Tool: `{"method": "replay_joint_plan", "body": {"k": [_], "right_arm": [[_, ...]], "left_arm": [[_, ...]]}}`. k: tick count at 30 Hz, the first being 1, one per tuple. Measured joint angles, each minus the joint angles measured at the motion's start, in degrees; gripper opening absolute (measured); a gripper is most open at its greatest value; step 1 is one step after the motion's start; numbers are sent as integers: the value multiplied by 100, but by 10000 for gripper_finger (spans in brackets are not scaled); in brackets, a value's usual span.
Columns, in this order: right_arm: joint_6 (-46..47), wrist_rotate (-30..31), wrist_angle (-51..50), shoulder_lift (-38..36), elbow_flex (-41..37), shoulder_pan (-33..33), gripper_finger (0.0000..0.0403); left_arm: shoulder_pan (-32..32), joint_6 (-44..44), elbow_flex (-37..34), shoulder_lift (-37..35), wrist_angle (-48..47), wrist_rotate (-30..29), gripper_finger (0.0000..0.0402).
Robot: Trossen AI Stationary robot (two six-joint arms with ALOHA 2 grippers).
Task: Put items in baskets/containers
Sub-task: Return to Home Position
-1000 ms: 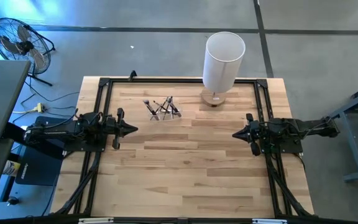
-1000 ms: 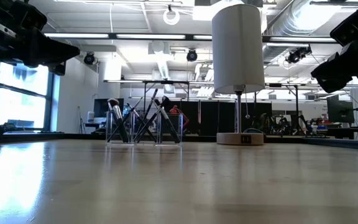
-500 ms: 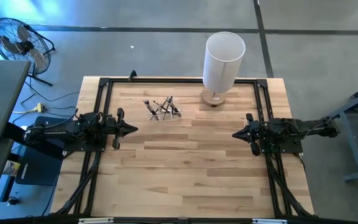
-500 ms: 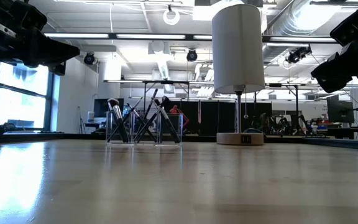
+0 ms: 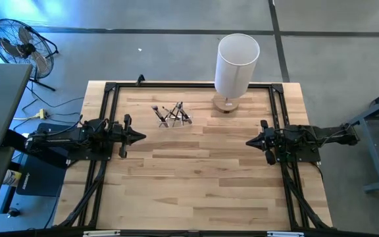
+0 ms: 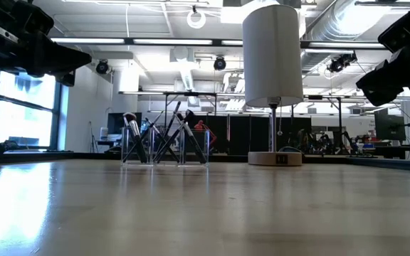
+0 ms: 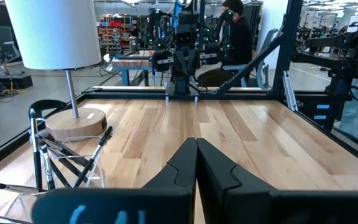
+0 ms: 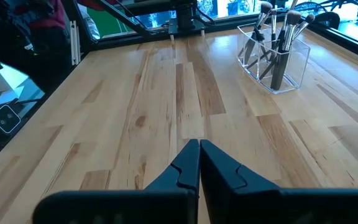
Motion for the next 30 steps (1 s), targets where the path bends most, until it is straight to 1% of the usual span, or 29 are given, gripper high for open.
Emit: {"method": "replay_joint_plan", "body": {"k": [6, 30], "right_arm": [[0, -2, 0, 0, 4, 0, 7], [0, -2, 0, 2, 7, 0, 8]], "left_arm": [[-160, 0, 0, 0, 0, -19, 0], [-151, 0, 0, -1, 0, -5, 0]]}}
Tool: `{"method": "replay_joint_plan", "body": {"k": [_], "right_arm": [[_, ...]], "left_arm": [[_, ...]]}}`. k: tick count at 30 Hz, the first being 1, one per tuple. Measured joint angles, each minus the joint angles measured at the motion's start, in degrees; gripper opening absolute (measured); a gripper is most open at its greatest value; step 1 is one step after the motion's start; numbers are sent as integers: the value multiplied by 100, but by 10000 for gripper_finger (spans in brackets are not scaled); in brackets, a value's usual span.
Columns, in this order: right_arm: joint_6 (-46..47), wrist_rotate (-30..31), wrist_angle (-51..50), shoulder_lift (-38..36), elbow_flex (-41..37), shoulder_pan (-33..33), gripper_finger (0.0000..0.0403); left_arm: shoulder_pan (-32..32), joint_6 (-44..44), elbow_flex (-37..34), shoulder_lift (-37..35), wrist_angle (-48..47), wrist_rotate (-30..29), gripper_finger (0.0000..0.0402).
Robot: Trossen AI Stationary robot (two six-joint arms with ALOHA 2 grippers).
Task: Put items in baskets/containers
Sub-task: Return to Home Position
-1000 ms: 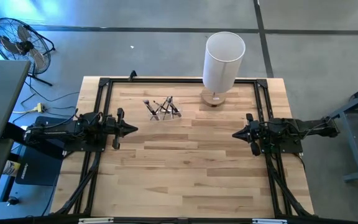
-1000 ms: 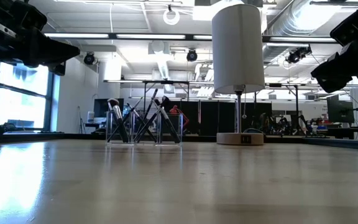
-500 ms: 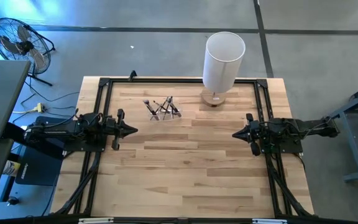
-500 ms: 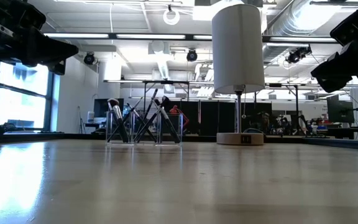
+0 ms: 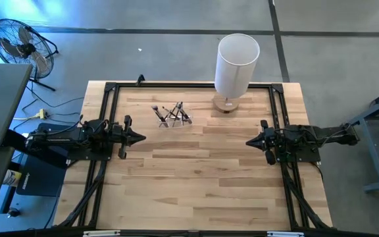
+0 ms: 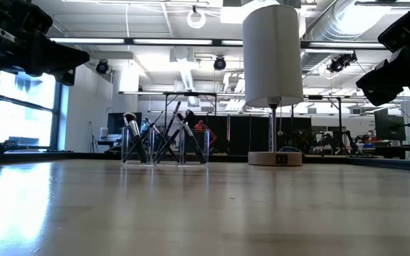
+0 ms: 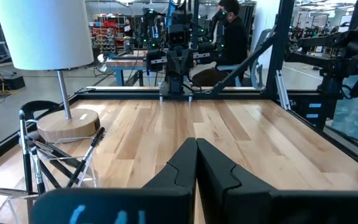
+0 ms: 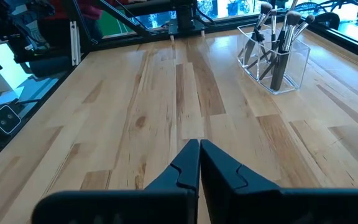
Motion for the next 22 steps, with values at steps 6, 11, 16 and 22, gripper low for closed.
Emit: {"method": "replay_joint_plan", "body": {"k": [6, 11, 16, 22], "right_arm": [[0, 1, 0, 0, 0, 0, 6], [0, 2, 0, 0, 0, 0, 6], [0, 1, 0, 0, 0, 0, 7], [0, 1, 0, 0, 0, 0, 10]], "left_arm": [[2, 0, 0, 0, 0, 23, 0], [2, 0, 0, 1, 0, 22, 0], [2, 0, 0, 0, 0, 17, 0], [2, 0, 0, -1, 0, 15, 0]]}}
